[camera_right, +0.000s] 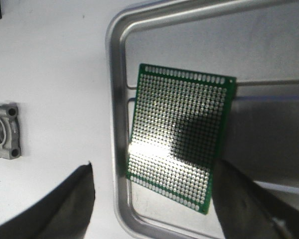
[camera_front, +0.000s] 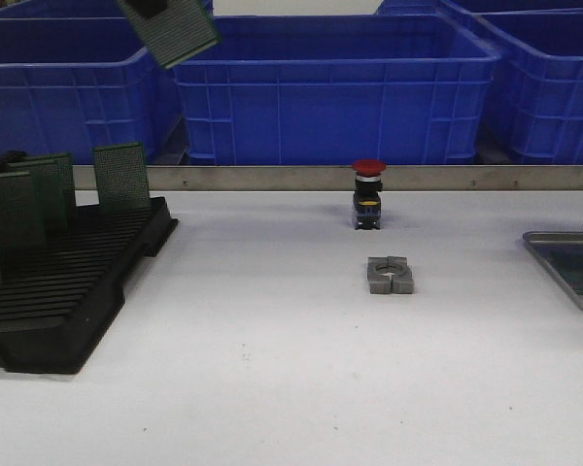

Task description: Place circuit board on tray

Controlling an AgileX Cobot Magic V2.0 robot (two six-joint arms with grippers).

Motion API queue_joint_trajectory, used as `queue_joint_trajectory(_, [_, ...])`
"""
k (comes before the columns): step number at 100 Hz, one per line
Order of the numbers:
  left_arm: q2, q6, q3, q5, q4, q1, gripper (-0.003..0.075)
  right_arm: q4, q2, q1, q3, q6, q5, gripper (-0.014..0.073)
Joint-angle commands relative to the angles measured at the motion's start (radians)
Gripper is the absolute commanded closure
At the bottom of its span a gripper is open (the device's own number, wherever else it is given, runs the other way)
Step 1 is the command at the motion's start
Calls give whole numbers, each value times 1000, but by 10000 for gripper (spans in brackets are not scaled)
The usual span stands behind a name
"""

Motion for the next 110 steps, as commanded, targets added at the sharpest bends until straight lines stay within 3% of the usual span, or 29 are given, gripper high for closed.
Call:
queue_joint_trajectory(1, [-78,-50,-25,32,-81,-63,738,36,-60,-7,-25,-15,28,74])
queue_joint_trajectory(31, [-77,-59,63,32,-104,-261,738,36,-60,-7,-25,-15,24,74])
queue_joint_trajectory(56, [-77,-60,143,32,-107,-285,738,57,-65,-7,-25,-52,53,74])
queue_joint_trajectory(73, [-77,-60,142,32,-107,-283,738,229,-120,-5,-25,-237,175,74])
queue_joint_trajectory(89, [-77,-60,142,32,-107,-283,738,399,-215,25,-25,-492,351,74])
queue_joint_trajectory(97, [-77,-60,142,32,-107,-283,738,430,-262,61,-25,-655,467,74])
queue_joint_trajectory(110, [-77,-60,142,32,-107,-283,738,414,-342,138,-25,-748,465,74])
